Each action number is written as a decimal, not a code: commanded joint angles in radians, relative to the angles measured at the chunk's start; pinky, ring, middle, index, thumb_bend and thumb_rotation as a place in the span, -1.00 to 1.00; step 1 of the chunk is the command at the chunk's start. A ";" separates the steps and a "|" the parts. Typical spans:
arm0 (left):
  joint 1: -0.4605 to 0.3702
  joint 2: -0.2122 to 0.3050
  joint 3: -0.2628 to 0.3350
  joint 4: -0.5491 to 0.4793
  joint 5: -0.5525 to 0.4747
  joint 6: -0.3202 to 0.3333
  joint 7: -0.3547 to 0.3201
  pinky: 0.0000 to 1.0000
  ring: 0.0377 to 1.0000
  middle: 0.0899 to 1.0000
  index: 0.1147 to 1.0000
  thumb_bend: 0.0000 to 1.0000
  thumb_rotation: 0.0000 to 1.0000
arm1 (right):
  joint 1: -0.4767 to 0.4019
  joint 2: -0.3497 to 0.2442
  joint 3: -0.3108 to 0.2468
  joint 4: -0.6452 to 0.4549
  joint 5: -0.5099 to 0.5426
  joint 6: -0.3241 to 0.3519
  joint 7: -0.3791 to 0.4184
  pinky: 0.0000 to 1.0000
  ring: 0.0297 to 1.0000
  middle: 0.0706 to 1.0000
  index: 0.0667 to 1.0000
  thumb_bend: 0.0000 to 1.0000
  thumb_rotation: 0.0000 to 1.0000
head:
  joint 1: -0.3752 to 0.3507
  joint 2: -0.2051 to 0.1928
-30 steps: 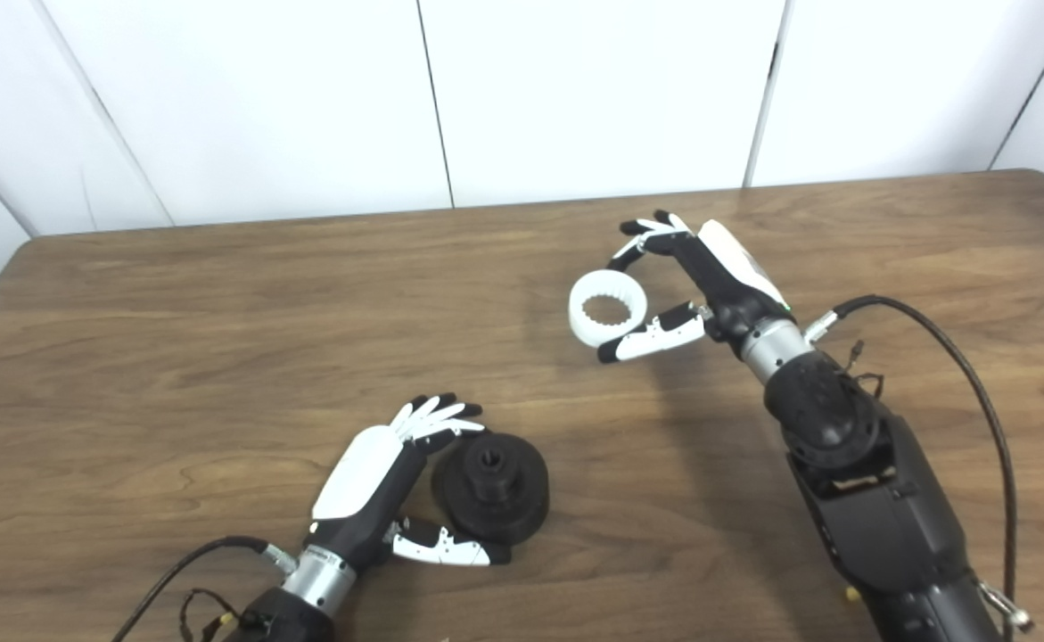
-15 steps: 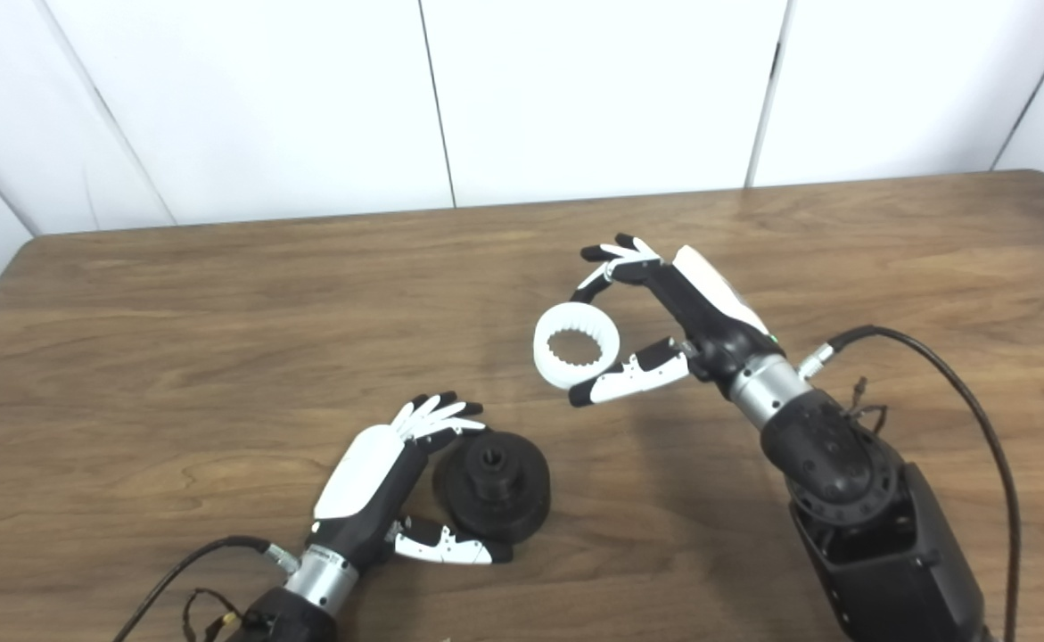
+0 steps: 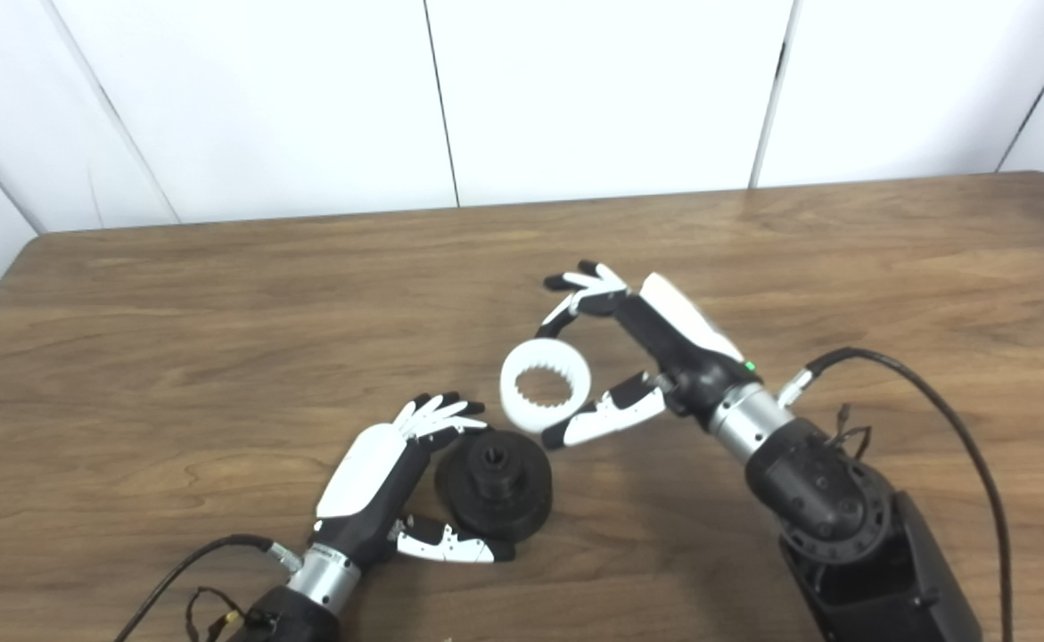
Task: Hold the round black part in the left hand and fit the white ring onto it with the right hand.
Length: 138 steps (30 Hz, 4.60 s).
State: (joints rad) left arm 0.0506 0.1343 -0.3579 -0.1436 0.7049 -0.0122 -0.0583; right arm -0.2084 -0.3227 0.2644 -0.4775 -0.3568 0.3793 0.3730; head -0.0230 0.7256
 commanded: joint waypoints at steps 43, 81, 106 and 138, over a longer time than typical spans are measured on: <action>0.003 0.000 -0.003 0.023 0.008 0.031 -0.014 1.00 0.91 0.74 0.26 0.83 -0.35 | -0.023 0.038 0.065 0.009 -0.030 0.007 0.042 1.00 1.00 0.79 -0.09 0.05 -0.68 | 0.007 0.023; -0.007 -0.007 -0.008 0.015 0.024 0.041 -0.017 1.00 0.90 0.73 0.25 0.83 -0.36 | 0.002 0.036 0.089 0.025 -0.039 0.021 0.061 1.00 1.00 0.80 -0.09 0.05 -0.69 | 0.012 0.034; -0.006 -0.015 -0.016 -0.012 0.027 0.073 -0.030 1.00 0.91 0.74 0.27 0.83 -0.36 | 0.010 0.036 0.107 0.025 -0.053 0.024 0.063 1.00 1.00 0.79 -0.09 0.05 -0.69 | 0.022 0.046; -0.003 -0.017 -0.025 -0.041 0.019 0.094 -0.042 1.00 0.92 0.74 0.26 0.84 -0.36 | 0.019 0.030 0.099 0.079 -0.054 -0.013 0.039 1.00 1.00 0.78 -0.09 0.05 -0.69 | 0.021 0.055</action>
State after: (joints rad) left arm 0.0499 0.1177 -0.3785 -0.1805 0.7187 0.0692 -0.0900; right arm -0.1710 -0.2907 0.3683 -0.3868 -0.4136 0.4077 0.4208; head -0.0015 0.7793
